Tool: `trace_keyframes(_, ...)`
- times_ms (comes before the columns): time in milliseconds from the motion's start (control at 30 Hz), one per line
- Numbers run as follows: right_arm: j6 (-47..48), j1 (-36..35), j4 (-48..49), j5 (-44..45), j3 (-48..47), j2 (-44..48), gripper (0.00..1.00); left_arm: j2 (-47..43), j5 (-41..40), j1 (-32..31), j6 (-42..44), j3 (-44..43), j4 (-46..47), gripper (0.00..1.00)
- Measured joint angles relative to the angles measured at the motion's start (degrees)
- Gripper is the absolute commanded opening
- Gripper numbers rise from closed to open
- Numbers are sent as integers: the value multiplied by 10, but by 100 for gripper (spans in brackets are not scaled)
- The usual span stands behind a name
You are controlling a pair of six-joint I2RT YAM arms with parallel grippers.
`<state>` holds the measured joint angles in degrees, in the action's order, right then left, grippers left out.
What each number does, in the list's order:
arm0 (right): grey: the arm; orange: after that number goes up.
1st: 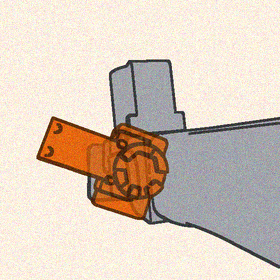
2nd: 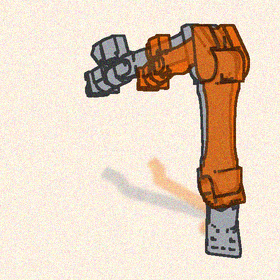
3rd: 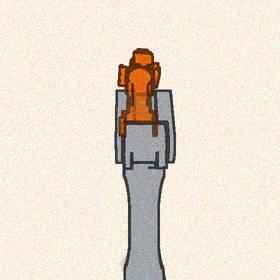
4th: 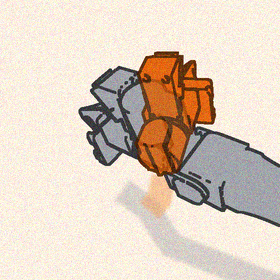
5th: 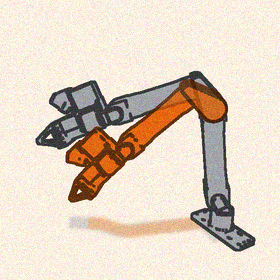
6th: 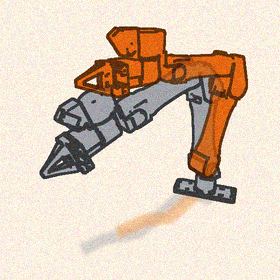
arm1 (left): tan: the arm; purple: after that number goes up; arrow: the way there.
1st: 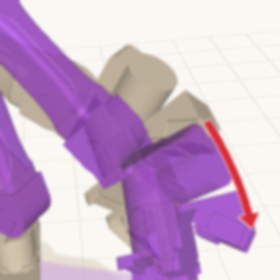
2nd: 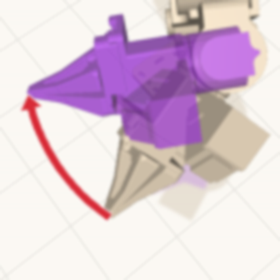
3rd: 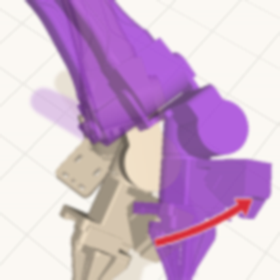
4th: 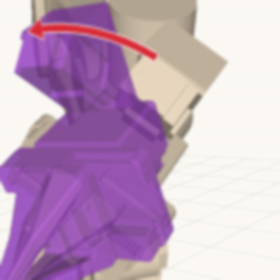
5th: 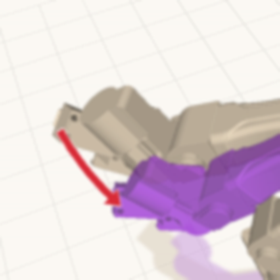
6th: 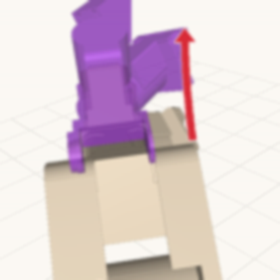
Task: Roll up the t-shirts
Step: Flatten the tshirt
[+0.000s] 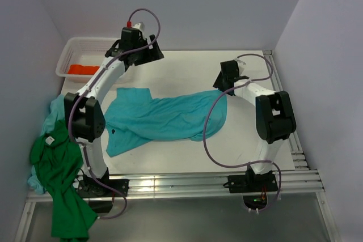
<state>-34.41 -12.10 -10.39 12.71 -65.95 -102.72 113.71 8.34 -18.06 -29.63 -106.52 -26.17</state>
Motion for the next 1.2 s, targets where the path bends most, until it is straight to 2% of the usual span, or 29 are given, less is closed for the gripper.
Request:
trace_keyframes(133, -1, 5, -29, 0, -54, -49, 60, -66, -27, 5, -8, 76, 2, 90)
trace_keyframes(267, -4, 15, -59, 0, -88, -84, 60, -141, -75, 10, -31, 212, 13, 91)
trace_keyframes(367, -5, 23, -82, 0, -101, -99, 52, -186, -101, 19, -46, 301, 14, 91)
trace_keyframes(433, -6, 24, -91, 0, -105, -105, 47, -212, -122, 32, -56, 357, 18, 91)
trace_keyframes(633, -7, 26, -109, -3, -107, -108, 47, -243, -167, 91, -76, 464, 34, 91)
trace_keyframes(800, -4, 20, -124, -2, -120, -115, 40, -229, -201, 120, -79, 483, 49, 91)
trace_keyframes(1067, -2, -4, -132, -3, -132, -121, 40, -150, -214, 158, -70, 449, 68, 88)
trace_keyframes(1200, 3, -6, -132, -2, -132, -121, 35, -106, -217, 159, -64, 428, 68, 86)
